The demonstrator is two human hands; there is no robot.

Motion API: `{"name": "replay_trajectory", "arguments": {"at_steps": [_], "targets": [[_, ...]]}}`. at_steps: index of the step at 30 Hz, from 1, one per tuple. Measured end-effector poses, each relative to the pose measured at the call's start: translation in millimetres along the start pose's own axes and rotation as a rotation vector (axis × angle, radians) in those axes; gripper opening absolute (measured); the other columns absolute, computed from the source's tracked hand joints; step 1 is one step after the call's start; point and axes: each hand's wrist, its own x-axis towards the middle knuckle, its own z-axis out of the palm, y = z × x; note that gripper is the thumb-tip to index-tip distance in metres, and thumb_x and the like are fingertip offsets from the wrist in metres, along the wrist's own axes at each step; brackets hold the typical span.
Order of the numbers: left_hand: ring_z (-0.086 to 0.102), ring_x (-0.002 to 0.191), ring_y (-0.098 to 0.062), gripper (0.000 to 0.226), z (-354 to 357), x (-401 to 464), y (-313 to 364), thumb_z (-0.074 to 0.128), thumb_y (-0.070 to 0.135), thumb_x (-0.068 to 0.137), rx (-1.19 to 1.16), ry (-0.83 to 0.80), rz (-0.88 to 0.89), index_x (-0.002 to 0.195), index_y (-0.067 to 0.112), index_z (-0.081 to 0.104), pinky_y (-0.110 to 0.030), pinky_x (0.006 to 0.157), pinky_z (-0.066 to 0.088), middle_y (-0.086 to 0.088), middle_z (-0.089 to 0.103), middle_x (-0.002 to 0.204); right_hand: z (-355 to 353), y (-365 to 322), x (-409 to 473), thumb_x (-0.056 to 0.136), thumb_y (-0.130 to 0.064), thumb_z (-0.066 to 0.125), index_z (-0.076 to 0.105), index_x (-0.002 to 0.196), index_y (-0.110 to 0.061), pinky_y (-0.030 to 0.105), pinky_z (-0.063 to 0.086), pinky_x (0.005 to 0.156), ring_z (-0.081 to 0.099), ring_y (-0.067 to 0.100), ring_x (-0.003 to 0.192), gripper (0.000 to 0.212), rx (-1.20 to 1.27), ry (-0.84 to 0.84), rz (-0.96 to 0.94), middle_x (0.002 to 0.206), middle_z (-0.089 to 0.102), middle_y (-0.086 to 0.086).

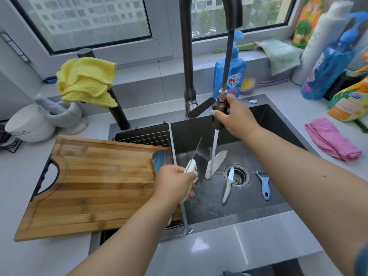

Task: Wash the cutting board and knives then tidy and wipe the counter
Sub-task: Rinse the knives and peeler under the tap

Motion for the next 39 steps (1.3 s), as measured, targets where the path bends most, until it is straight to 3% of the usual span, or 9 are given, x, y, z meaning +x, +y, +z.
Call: {"name": "replay_trajectory", "arguments": {"at_steps": [6, 10, 14, 20, 28, 31, 33, 36, 39], "targets": [[0.061, 0.054, -0.024, 0.010, -45, -44, -22, 0.058, 0.012, 0.091, -0.314, 0.127, 0.061, 0.098, 0.014, 0.065, -0.031, 0.047, 0.050, -0.016, 0.071, 0.078, 0, 2, -1, 0.092, -0.035, 0.061, 0.045, 0.122, -0.021, 0.024, 0.045, 0.082, 0.052, 0.012, 0.099, 0.036, 0.016, 0.001, -0.017, 0.114, 0.054, -0.003], [0.060, 0.054, -0.026, 0.009, -69, -39, -45, 0.060, 0.017, 0.092, -0.341, 0.323, 0.031, 0.100, 0.014, 0.063, -0.032, 0.047, 0.049, -0.013, 0.071, 0.075, -1, 1, 0, 0.092, -0.034, 0.061, 0.045, 0.119, -0.022, 0.023, 0.046, 0.081, 0.053, 0.012, 0.099, 0.034, 0.015, -0.005, -0.013, 0.112, 0.053, -0.004], [0.060, 0.051, -0.024, 0.011, -67, -6, -66, 0.060, 0.016, 0.092, -0.347, 0.336, -0.051, 0.100, 0.008, 0.062, -0.030, 0.046, 0.048, -0.018, 0.071, 0.078, 1, -1, 1, 0.092, -0.034, 0.061, 0.044, 0.120, -0.022, 0.023, 0.046, 0.081, 0.052, 0.012, 0.099, 0.035, 0.015, -0.015, -0.005, 0.116, 0.054, -0.002], [0.066, 0.061, -0.024, 0.011, -44, 24, -85, 0.059, 0.020, 0.093, -0.213, 0.269, -0.083, 0.095, 0.010, 0.063, -0.029, 0.052, 0.048, -0.013, 0.072, 0.078, -1, 1, 2, 0.092, -0.036, 0.061, 0.045, 0.121, -0.020, 0.022, 0.045, 0.080, 0.051, 0.012, 0.099, 0.037, 0.006, -0.026, -0.004, 0.120, 0.055, 0.001], [0.063, 0.070, -0.015, 0.013, -44, 34, -89, 0.062, 0.031, 0.084, 0.394, 0.297, -0.005, 0.081, 0.021, 0.069, -0.033, 0.063, 0.052, 0.003, 0.069, 0.079, -6, 9, 1, 0.090, -0.037, 0.063, 0.047, 0.117, -0.025, 0.023, 0.048, 0.082, 0.054, 0.011, 0.099, 0.034, 0.028, -0.048, -0.039, 0.111, 0.053, -0.007], [0.052, 0.077, -0.010, 0.010, -33, 37, -67, 0.060, 0.027, 0.088, 0.412, 0.446, 0.161, 0.093, 0.020, 0.064, -0.019, 0.058, 0.037, 0.000, 0.053, 0.104, -11, 13, 0, 0.090, -0.038, 0.063, 0.048, 0.119, -0.023, 0.023, 0.047, 0.082, 0.053, 0.010, 0.097, 0.036, 0.021, -0.059, -0.057, 0.109, 0.053, -0.008], [0.047, 0.075, -0.006, 0.007, -17, 39, -43, 0.058, 0.021, 0.089, 0.372, 0.481, 0.315, 0.095, 0.023, 0.062, -0.015, 0.058, 0.033, 0.000, 0.046, 0.102, -13, 16, 1, 0.090, -0.040, 0.063, 0.048, 0.120, -0.023, 0.021, 0.045, 0.080, 0.052, 0.009, 0.096, 0.038, 0.014, -0.062, -0.075, 0.110, 0.055, -0.007], [0.049, 0.077, -0.004, 0.010, 15, 62, -17, 0.058, 0.014, 0.087, 0.398, 0.396, 0.470, 0.089, 0.021, 0.065, -0.015, 0.064, 0.038, 0.001, 0.051, 0.097, -17, 19, 4, 0.090, -0.040, 0.063, 0.048, 0.122, -0.022, 0.019, 0.041, 0.081, 0.050, 0.007, 0.094, 0.040, 0.015, -0.068, -0.094, 0.105, 0.052, -0.011], [0.057, 0.082, -0.013, 0.011, 54, 99, -11, 0.057, 0.017, 0.083, 0.517, 0.219, 0.386, 0.086, 0.021, 0.067, -0.024, 0.070, 0.040, -0.001, 0.060, 0.097, -20, 24, 9, 0.089, -0.040, 0.064, 0.050, 0.120, -0.023, 0.017, 0.037, 0.078, 0.049, 0.006, 0.091, 0.039, 0.012, -0.076, -0.128, 0.102, 0.050, -0.013]]}}
